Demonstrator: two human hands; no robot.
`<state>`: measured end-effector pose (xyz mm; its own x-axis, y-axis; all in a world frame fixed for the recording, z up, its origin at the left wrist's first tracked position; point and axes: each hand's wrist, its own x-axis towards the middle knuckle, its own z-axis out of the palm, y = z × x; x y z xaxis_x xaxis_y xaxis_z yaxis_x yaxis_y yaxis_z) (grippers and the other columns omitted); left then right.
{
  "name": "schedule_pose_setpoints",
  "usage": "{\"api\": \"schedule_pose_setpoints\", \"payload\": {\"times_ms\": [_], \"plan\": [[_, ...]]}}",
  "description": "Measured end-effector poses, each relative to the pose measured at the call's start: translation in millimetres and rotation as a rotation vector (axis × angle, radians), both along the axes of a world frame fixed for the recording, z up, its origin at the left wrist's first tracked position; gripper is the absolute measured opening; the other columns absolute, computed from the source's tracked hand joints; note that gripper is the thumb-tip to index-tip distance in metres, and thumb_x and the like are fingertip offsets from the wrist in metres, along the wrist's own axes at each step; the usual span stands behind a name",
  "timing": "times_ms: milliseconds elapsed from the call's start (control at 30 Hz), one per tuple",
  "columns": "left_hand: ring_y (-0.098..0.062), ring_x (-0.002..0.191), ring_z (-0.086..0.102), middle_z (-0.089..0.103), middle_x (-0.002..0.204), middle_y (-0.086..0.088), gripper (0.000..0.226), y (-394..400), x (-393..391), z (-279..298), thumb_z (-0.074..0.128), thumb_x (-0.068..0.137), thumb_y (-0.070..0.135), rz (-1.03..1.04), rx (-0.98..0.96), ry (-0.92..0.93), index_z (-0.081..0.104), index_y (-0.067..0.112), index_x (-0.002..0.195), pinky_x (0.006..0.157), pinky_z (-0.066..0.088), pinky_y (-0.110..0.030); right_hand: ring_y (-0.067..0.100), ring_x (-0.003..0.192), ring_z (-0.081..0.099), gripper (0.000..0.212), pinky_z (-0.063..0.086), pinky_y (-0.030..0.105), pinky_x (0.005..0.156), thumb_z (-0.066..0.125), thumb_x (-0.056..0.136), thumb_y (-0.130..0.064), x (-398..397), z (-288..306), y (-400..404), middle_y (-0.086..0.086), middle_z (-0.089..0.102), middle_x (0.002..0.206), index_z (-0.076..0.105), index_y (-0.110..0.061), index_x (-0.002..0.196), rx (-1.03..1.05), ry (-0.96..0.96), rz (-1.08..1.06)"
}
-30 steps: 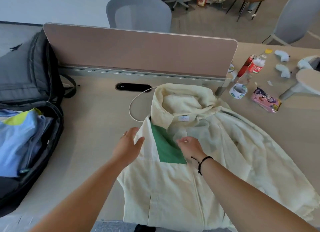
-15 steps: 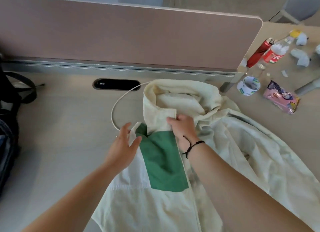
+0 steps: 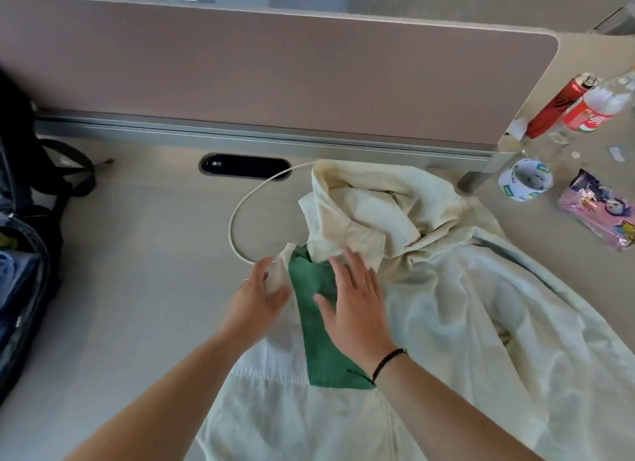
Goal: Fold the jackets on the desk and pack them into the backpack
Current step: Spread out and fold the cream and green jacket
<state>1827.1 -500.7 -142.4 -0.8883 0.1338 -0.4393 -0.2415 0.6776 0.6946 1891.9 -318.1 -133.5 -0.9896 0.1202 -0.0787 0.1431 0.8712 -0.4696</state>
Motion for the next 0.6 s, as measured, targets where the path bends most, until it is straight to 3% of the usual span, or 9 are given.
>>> {"api": "schedule_pose_setpoints", "payload": {"times_ms": [100, 200, 300, 400, 500, 600], "plan": [[-0.015, 0.083, 0.066, 0.066, 0.099, 0.010, 0.063, -0.2, 8.6, 5.2, 0.070, 0.088, 0.035, 0.053, 0.044, -0.059, 0.036, 0.034, 0.141, 0.069, 0.054, -0.036, 0.013, 0.154, -0.007, 0.078, 0.001, 0.038, 0.126, 0.042, 0.100, -0.056, 14.8, -17.0, -9.3, -0.004, -0.004, 0.168, 0.005, -0.025, 0.160, -0.072, -0.185, 0.152], [-0.013, 0.083, 0.068, 0.068, 0.099, 0.008, 0.069, -15.0, 24.7, 9.4, 0.074, 0.086, 0.037, 0.089, 0.069, -0.119, 0.035, 0.036, 0.143, 0.064, 0.050, -0.027, 0.010, 0.153, -0.012, 0.085, -0.010, 0.030, 0.121, 0.039, 0.098, -0.061, 9.6, -29.9, 8.1, -0.008, -0.014, 0.166, -0.008, -0.025, 0.159, -0.117, -0.306, 0.148], [-0.008, 0.084, 0.069, 0.072, 0.099, 0.008, 0.053, -44.5, 50.0, 10.9, 0.073, 0.088, 0.040, 0.162, 0.094, -0.154, 0.043, 0.044, 0.132, 0.068, 0.053, -0.026, 0.011, 0.153, -0.011, 0.087, -0.010, 0.031, 0.122, 0.037, 0.097, -0.064, 1.6, -36.0, 22.3, -0.006, -0.014, 0.167, -0.007, -0.022, 0.160, -0.081, -0.323, 0.138], [-0.013, 0.070, 0.066, 0.073, 0.086, 0.009, 0.030, -79.2, 81.1, 10.9, 0.060, 0.085, 0.043, 0.302, 0.145, -0.160, 0.054, 0.056, 0.110, 0.071, 0.055, -0.043, 0.012, 0.154, -0.009, 0.088, -0.005, 0.039, 0.125, 0.038, 0.096, -0.064, -5.9, -31.3, 18.9, -0.004, -0.011, 0.168, -0.006, -0.023, 0.160, -0.098, -0.347, 0.063], [-0.018, 0.081, 0.070, 0.076, 0.095, 0.009, 0.041, -106.8, 116.5, 14.6, 0.052, 0.082, 0.020, 0.343, 0.145, -0.171, 0.055, 0.046, 0.113, 0.078, 0.057, -0.043, 0.018, 0.154, -0.006, 0.086, -0.002, 0.048, 0.125, 0.042, 0.097, -0.060, -1.8, -18.4, -0.6, 0.004, -0.005, 0.168, -0.003, -0.021, 0.160, -0.082, -0.244, -0.001], [-0.015, 0.088, 0.071, 0.075, 0.101, 0.008, 0.053, -124.2, 152.2, 18.8, 0.055, 0.076, 0.008, 0.358, 0.108, -0.155, 0.051, 0.042, 0.117, 0.082, 0.057, -0.033, 0.018, 0.155, -0.005, 0.085, 0.002, 0.048, 0.125, 0.045, 0.097, -0.057, 19.9, 0.6, -43.3, 0.008, 0.002, 0.168, 0.002, -0.019, 0.160, -0.117, -0.081, 0.158]]}}
